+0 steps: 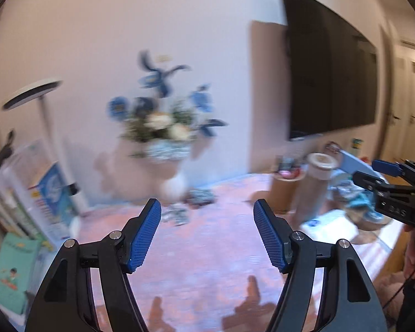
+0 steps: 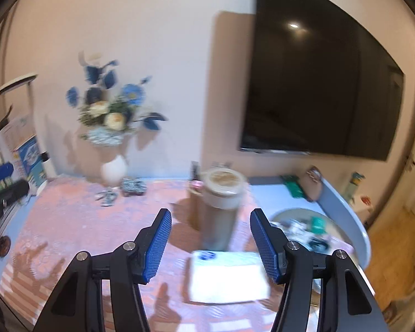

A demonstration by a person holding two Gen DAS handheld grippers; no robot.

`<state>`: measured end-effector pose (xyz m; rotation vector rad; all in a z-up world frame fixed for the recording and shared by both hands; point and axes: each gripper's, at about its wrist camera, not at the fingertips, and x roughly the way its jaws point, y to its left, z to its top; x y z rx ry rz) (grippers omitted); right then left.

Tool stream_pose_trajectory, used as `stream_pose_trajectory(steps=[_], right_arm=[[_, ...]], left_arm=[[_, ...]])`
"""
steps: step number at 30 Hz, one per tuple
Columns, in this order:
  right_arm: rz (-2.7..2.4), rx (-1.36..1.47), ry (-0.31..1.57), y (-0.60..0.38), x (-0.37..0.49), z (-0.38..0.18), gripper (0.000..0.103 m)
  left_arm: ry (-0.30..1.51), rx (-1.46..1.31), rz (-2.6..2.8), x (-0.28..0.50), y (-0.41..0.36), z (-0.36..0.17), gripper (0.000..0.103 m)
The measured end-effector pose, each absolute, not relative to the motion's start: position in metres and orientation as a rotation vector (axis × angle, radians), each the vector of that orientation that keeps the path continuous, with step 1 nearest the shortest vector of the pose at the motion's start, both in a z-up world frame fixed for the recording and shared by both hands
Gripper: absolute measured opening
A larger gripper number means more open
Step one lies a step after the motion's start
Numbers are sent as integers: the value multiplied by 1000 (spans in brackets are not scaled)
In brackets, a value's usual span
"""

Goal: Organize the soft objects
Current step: 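Return both grippers to the bed toward the plaid bow and scrunchie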

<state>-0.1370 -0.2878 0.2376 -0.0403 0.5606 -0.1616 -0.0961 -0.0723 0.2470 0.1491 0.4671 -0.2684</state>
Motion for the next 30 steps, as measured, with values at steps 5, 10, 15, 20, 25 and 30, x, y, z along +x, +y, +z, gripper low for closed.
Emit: stream_pose_trajectory(steps=[5, 10, 15, 20, 25, 30], right_arm=[[-103, -81, 593, -243, -109, 227, 58], [-50, -106, 658, -216, -77, 208, 58], [17, -61, 757, -211, -34, 179, 58], [40, -34, 854, -204, 13, 141, 58], [100, 112, 947, -205, 70, 104, 58], [129, 229, 928, -209, 127, 73, 58]], left_arm=[[484, 123, -199, -80, -30, 237, 68], [547, 79, -183, -52, -7, 212, 68], [706, 99, -100, -5, -4, 170, 68], [781, 33, -84, 43, 2, 143, 68], [806, 7, -153, 102, -14, 112, 68], [807, 45, -176, 147, -43, 68, 68]])
